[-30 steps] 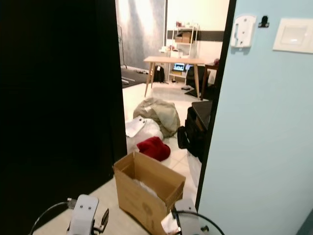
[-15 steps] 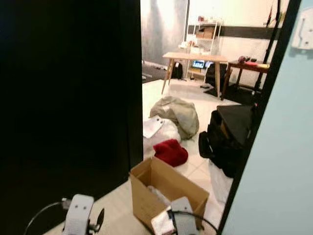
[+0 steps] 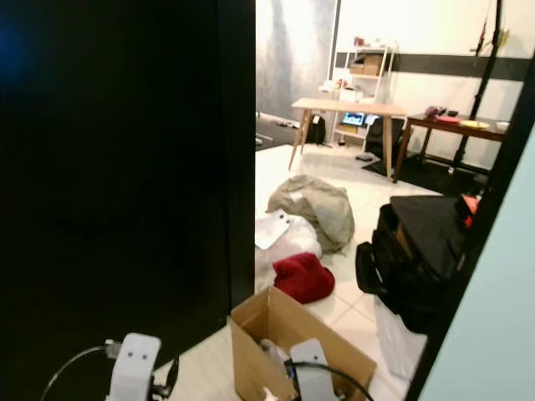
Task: Clean up the room
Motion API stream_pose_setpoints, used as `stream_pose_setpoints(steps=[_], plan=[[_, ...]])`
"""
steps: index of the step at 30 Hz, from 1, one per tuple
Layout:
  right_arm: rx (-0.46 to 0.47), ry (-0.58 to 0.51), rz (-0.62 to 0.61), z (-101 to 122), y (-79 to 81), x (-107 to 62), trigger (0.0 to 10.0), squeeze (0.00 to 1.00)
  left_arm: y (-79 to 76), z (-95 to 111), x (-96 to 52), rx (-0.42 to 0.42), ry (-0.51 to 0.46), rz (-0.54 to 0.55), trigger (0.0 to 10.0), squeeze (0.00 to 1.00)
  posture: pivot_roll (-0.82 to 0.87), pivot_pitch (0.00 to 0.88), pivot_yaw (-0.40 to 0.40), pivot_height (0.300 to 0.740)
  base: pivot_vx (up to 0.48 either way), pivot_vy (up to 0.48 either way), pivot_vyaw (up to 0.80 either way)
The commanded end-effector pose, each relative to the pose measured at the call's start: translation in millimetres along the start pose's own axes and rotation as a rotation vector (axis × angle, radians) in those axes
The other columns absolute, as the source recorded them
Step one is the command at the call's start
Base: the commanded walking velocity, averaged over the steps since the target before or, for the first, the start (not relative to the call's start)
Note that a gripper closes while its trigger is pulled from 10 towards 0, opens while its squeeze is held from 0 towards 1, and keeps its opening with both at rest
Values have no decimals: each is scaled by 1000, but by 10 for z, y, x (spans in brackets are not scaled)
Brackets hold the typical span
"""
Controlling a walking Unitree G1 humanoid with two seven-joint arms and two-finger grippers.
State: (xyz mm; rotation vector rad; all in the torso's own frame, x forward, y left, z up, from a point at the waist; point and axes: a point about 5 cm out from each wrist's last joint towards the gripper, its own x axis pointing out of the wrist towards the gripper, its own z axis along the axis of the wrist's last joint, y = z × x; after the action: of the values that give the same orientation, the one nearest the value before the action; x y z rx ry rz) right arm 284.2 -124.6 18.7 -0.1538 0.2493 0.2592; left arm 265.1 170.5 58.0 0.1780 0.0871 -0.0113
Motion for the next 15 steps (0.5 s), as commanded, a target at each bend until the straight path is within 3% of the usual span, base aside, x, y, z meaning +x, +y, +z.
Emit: stream_pose_setpoints(steps=[1, 15], plan=[[6, 31, -9, -72, 4, -22, 10000, 0, -13, -18, 11, 12, 14, -23, 10000, 0, 84, 33, 8, 740, 311, 0, 0], [23, 31, -40, -111, -37, -70, 10000, 0, -93, 26, 76, 14, 4, -71, 10000, 0, 65, 26, 20, 740, 301, 0, 0]])
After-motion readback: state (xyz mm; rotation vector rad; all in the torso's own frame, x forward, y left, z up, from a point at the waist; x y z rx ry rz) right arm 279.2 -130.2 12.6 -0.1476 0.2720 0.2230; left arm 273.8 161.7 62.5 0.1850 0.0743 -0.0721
